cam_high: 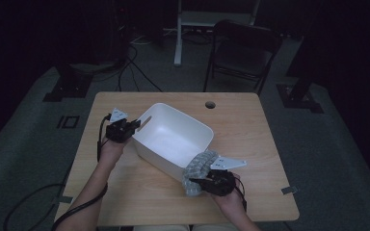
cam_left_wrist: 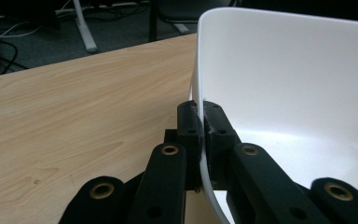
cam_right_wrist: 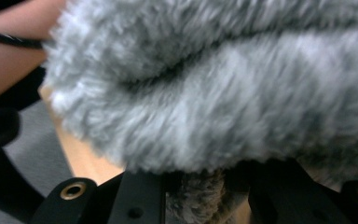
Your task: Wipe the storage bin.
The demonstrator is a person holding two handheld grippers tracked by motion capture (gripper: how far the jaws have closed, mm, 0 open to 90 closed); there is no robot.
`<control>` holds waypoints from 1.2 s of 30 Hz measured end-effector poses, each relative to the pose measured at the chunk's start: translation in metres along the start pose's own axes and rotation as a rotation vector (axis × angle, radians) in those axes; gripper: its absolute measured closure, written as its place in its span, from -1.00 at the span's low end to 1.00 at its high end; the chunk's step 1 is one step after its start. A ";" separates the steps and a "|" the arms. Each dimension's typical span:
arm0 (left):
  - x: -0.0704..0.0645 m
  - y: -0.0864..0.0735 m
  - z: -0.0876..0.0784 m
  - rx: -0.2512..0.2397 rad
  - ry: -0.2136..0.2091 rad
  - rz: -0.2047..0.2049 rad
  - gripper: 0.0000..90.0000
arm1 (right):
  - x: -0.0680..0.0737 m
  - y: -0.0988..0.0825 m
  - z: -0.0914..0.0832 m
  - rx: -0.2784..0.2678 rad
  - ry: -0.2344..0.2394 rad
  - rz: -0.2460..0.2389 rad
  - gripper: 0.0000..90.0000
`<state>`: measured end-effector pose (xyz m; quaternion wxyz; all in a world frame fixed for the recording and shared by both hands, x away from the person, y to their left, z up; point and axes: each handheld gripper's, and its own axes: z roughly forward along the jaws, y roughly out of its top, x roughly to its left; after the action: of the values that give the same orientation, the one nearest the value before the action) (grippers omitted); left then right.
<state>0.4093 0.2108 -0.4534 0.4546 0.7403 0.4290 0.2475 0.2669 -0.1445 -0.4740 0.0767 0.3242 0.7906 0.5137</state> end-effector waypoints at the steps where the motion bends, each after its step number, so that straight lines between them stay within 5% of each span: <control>1: 0.000 0.000 0.000 -0.002 -0.002 0.005 0.93 | 0.000 0.000 0.001 0.004 -0.024 -0.023 0.63; 7: -0.001 -0.001 -0.001 -0.007 0.001 0.016 0.91 | -0.007 -0.007 0.012 0.061 -0.080 -0.029 0.63; 15: -0.002 0.001 0.000 0.002 0.007 0.031 0.89 | -0.030 -0.026 0.037 0.164 -0.093 0.038 0.63; 19: -0.001 0.002 0.000 0.006 0.013 0.028 0.88 | -0.047 -0.036 0.047 0.207 -0.056 0.096 0.62; 23: -0.003 0.002 0.002 0.002 0.030 0.014 0.88 | -0.051 -0.035 0.044 0.213 -0.035 0.103 0.62; 27: -0.004 0.003 0.003 0.004 0.040 0.009 0.89 | -0.060 -0.027 0.024 0.156 -0.075 0.107 0.62; 31: -0.005 0.003 0.004 0.006 0.047 0.007 0.89 | -0.070 -0.008 -0.006 0.020 -0.107 0.133 0.63; 36: -0.005 0.004 0.005 0.003 0.037 0.009 0.89 | -0.065 0.019 -0.025 -0.103 -0.114 0.088 0.63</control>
<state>0.4121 0.2031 -0.4524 0.4442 0.7382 0.4344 0.2626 0.3146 -0.1972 -0.4598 0.1155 0.3830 0.7426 0.5372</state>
